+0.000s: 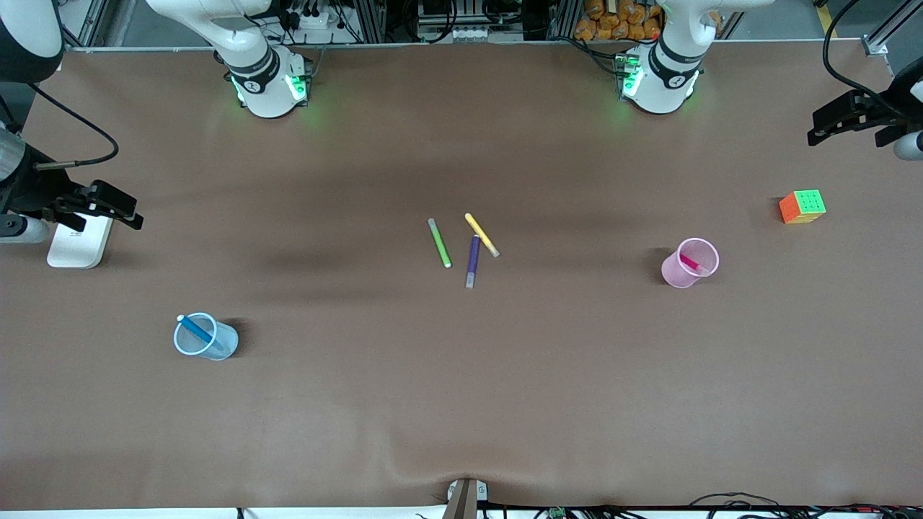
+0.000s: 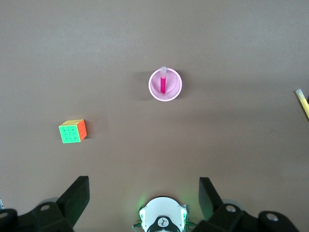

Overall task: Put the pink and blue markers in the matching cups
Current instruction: 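Release the blue marker into the blue cup and retract the right gripper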

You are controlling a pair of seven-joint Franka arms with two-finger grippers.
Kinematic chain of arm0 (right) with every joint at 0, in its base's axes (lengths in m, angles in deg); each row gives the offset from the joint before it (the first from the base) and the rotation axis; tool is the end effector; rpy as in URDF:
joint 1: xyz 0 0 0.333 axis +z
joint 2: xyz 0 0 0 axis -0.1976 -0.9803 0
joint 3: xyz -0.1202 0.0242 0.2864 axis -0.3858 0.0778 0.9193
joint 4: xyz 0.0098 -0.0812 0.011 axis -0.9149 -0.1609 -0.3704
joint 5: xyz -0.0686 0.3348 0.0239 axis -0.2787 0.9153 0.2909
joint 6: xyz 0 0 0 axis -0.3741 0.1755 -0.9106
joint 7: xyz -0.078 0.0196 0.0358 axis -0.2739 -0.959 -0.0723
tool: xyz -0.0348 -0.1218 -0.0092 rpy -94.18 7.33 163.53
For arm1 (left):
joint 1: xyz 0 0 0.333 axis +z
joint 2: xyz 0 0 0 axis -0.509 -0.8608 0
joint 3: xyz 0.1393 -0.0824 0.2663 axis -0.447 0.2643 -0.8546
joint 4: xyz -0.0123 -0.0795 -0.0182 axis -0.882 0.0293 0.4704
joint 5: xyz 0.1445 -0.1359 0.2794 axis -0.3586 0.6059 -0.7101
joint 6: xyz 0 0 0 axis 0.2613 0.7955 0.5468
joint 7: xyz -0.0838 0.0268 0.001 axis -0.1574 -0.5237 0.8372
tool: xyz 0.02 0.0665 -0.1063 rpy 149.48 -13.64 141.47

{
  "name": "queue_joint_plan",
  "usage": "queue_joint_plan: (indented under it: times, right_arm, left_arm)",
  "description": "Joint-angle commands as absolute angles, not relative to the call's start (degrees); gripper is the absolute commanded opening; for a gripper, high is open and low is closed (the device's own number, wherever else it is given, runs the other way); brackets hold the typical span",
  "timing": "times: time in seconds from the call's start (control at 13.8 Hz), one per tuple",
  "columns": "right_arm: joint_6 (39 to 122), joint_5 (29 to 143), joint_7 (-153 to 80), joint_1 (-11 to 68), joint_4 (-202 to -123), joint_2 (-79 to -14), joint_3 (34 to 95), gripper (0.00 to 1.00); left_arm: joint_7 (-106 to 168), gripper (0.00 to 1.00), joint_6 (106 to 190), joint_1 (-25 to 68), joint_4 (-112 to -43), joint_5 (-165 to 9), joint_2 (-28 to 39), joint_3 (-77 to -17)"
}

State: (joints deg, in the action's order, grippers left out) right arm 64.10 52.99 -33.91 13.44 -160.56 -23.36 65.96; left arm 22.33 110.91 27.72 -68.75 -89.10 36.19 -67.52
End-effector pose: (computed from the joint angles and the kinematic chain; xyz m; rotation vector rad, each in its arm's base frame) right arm 0.5151 -0.0129 0.5599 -3.0799 0.0061 -0.0449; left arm 0.4552 0.0036 0.6214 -3.1081 0.0557 0.1667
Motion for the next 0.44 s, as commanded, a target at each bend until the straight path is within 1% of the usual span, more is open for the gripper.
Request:
queue_joint_plan:
  times: [0.0, 0.36]
  right_arm:
    - [64.74, 50.69, -33.18, 11.92, -161.77, -21.77, 67.58, 1.00]
    - [64.74, 47.96, -33.09, 11.92, -161.77, -21.86, 67.85, 1.00]
  left_arm:
    - [22.56, 1.00, 110.56, 28.05, -67.05, -88.45, 35.15, -67.39]
    - [22.48, 1.00, 110.48, 28.05, -67.05, -88.36, 35.15, -67.48]
